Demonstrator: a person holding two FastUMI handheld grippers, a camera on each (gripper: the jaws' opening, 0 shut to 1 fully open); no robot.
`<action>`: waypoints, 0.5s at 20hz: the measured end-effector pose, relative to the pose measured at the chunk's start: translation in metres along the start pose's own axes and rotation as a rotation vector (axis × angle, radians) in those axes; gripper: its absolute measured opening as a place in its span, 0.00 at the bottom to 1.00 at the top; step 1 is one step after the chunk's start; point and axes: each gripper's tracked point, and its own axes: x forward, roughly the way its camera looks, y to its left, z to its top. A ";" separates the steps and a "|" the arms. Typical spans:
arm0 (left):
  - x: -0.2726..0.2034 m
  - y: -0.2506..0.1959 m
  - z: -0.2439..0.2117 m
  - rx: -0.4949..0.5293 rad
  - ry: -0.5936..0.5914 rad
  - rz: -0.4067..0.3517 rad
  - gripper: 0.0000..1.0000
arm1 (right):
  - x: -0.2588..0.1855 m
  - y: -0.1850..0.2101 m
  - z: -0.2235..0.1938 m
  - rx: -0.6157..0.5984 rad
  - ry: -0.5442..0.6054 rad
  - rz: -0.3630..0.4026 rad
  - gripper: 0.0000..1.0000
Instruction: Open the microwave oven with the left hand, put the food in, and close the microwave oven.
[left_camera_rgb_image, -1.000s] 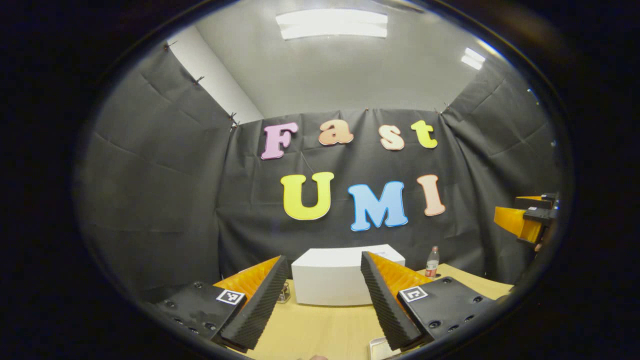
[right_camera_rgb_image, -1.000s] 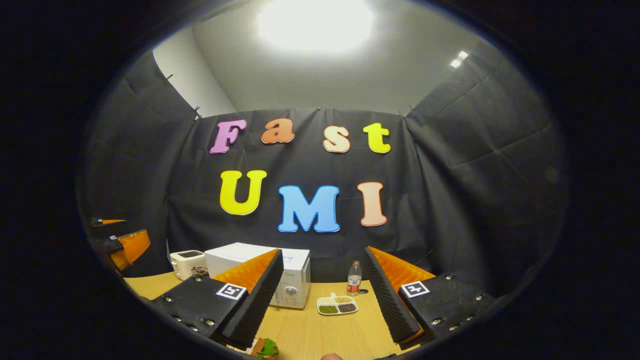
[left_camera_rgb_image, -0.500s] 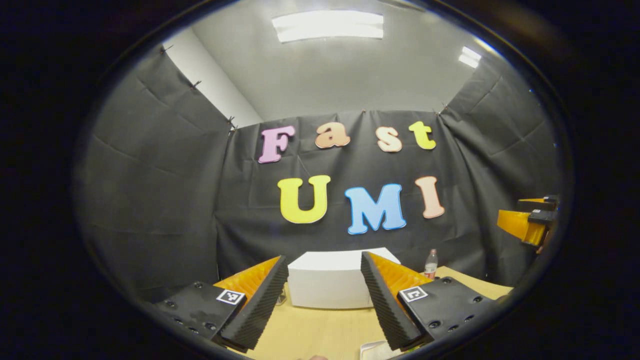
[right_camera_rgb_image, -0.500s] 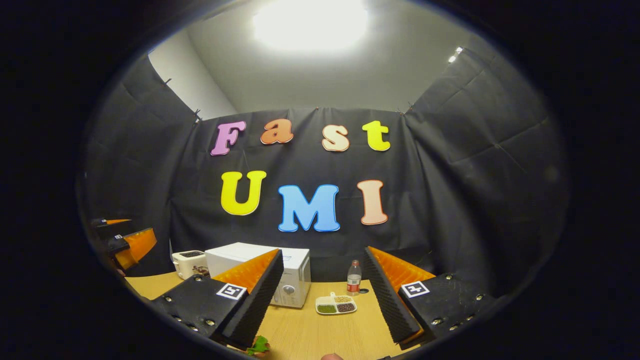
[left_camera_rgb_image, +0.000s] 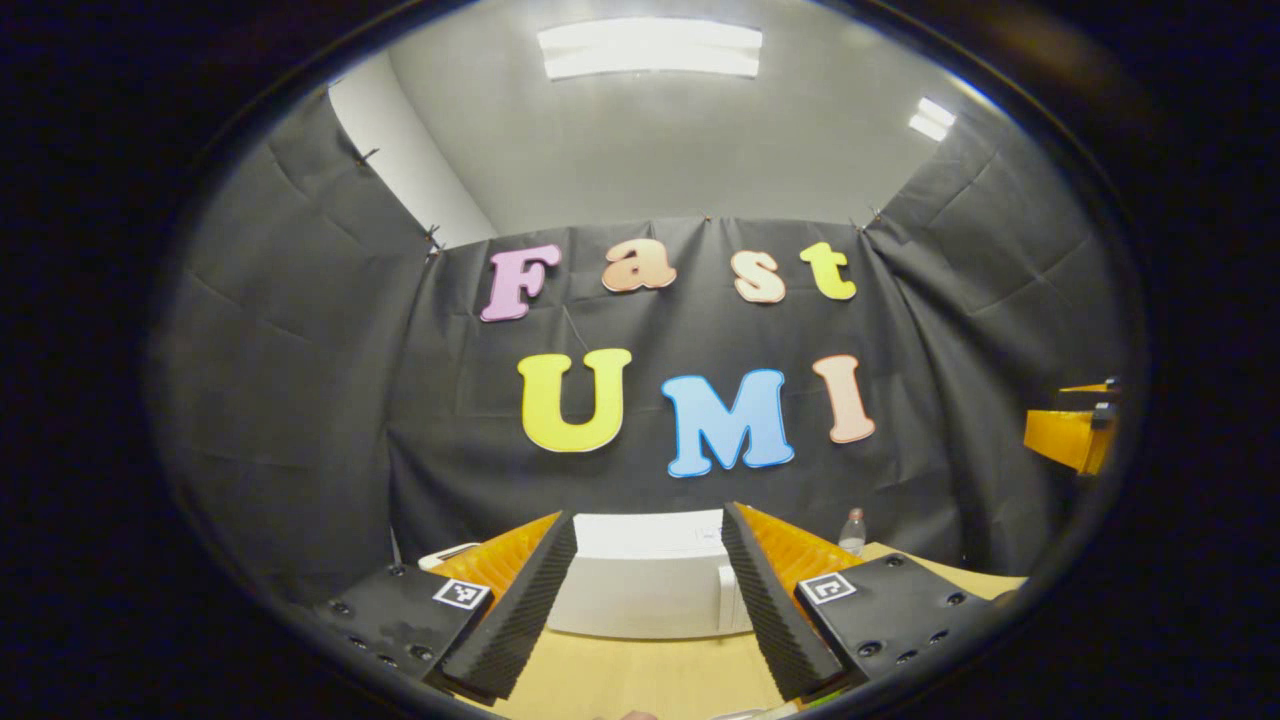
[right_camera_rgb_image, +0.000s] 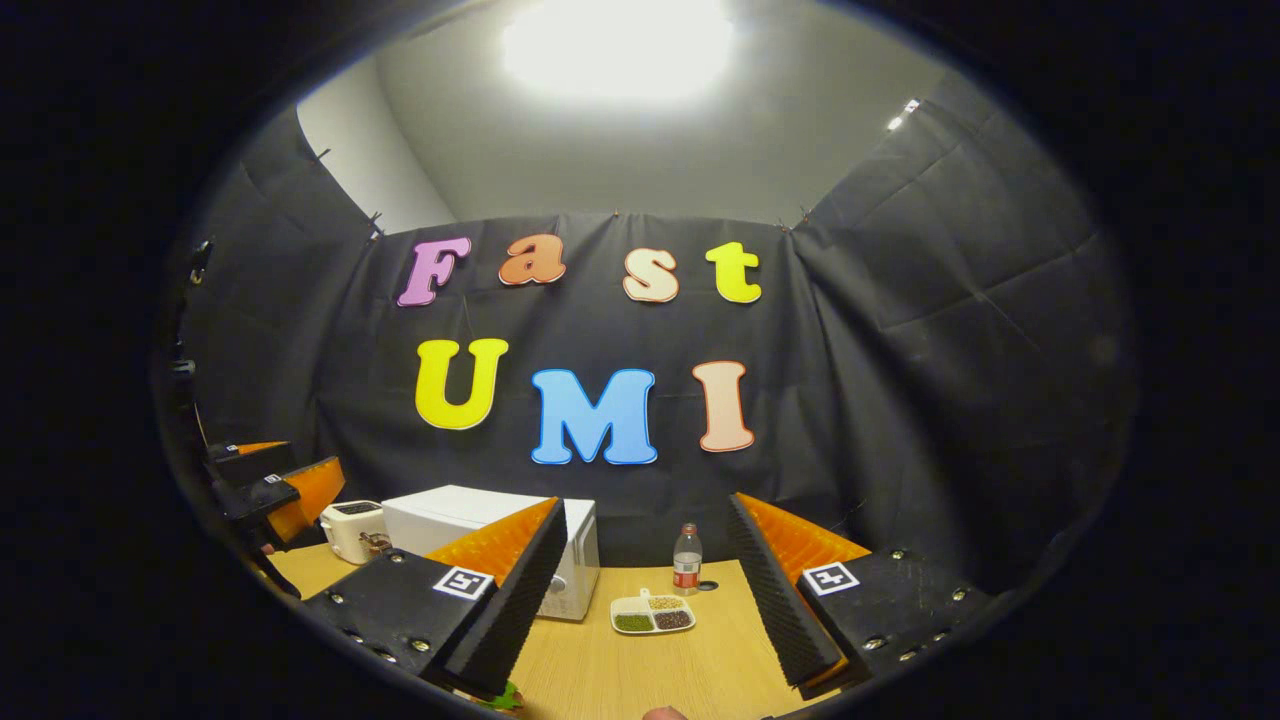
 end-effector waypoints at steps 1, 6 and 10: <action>0.011 -0.004 -0.006 -0.005 0.000 -0.016 0.99 | 0.003 0.002 0.002 -0.002 -0.003 -0.006 0.96; 0.070 -0.017 -0.043 -0.031 0.030 -0.075 0.99 | 0.019 0.001 -0.003 -0.018 0.010 -0.065 0.96; 0.106 -0.031 -0.078 -0.034 0.059 -0.115 0.99 | 0.029 -0.007 -0.008 -0.041 0.026 -0.123 0.96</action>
